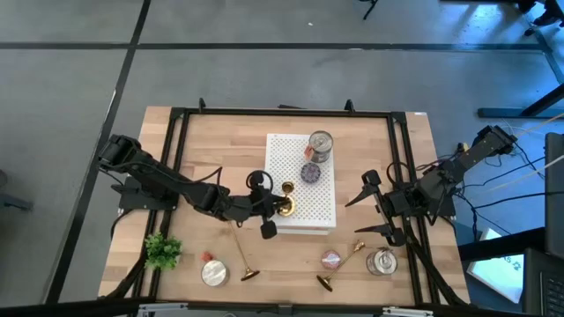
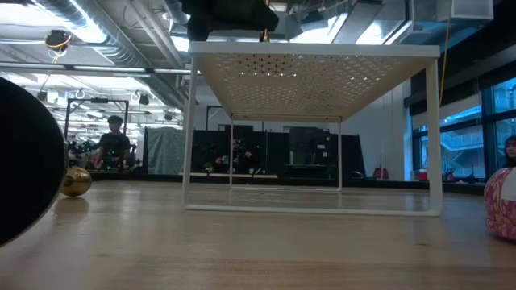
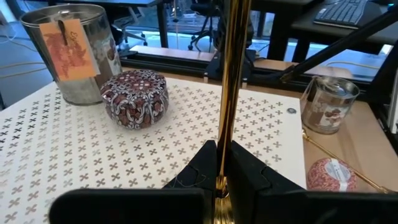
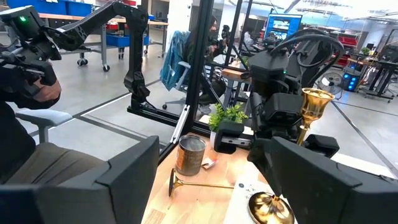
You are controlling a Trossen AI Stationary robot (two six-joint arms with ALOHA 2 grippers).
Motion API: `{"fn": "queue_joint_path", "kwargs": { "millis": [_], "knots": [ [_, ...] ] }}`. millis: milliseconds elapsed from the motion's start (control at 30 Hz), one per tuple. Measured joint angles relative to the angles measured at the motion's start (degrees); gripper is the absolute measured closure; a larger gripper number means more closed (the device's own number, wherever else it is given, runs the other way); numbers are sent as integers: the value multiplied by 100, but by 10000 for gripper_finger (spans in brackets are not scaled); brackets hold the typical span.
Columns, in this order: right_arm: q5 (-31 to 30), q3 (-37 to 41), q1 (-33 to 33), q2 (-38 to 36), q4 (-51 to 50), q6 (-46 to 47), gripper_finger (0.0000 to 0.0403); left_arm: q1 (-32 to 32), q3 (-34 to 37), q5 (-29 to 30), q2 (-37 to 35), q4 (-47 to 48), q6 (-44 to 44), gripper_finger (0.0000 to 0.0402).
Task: Pick & Place candle stick holders
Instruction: Put the top gold candle holder on the shelf
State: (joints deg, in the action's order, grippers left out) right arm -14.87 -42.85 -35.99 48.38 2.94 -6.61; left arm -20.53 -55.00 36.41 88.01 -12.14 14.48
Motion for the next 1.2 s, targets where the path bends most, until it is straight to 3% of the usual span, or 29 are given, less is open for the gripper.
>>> {"fn": "queue_joint_path", "kwargs": {
  "millis": [433,767,1200],
  "knots": [
    [-10,0,0,0,-13,13,94,39,2,23,0,81,232,384],
    [-9,0,0,0,-13,15,94,-67,4,507,0,276,339,369],
    [-4,0,0,0,-10,13,94,-139,4,463,0,297,433,366]
  ]
}}
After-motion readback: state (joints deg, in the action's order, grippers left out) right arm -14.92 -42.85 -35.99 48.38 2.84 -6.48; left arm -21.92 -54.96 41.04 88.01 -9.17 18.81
